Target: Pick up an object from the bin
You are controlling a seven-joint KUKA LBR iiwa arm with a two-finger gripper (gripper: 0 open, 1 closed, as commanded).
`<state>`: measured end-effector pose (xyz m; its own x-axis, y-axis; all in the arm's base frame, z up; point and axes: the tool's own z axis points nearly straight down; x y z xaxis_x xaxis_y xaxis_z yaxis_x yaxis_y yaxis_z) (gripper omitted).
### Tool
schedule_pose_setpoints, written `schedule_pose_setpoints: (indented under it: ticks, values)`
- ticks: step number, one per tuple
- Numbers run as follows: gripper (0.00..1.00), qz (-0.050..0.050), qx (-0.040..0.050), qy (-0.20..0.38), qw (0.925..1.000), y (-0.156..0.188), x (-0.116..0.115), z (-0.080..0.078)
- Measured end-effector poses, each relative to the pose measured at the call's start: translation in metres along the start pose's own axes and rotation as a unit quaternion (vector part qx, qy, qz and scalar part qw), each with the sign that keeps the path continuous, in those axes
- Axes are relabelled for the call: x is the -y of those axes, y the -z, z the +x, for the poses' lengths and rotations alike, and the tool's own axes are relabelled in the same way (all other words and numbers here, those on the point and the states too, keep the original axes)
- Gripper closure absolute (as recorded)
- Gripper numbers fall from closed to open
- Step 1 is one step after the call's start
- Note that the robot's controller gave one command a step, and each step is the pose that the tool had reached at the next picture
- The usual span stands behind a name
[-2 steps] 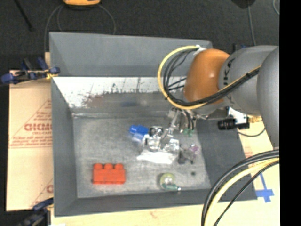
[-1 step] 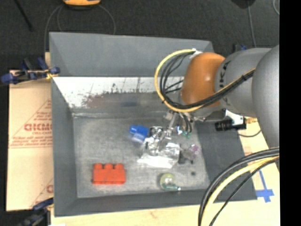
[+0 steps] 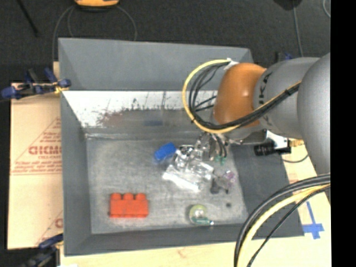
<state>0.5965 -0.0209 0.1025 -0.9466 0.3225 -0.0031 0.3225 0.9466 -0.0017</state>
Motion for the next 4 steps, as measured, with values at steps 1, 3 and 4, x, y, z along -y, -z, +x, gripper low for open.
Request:
schedule_pose_setpoints:
  ticks: [1, 3, 4]
  values:
    - [1.0, -0.002, 0.0042, 0.018, 0.9998, 0.089, -0.012, 0.003]
    - [0.0, -0.001, 0.0051, -0.009, 0.9999, -0.007, -0.04, -0.023]
    - [0.0, -0.004, 0.0084, 0.018, 0.9998, -0.016, -0.058, -0.012]
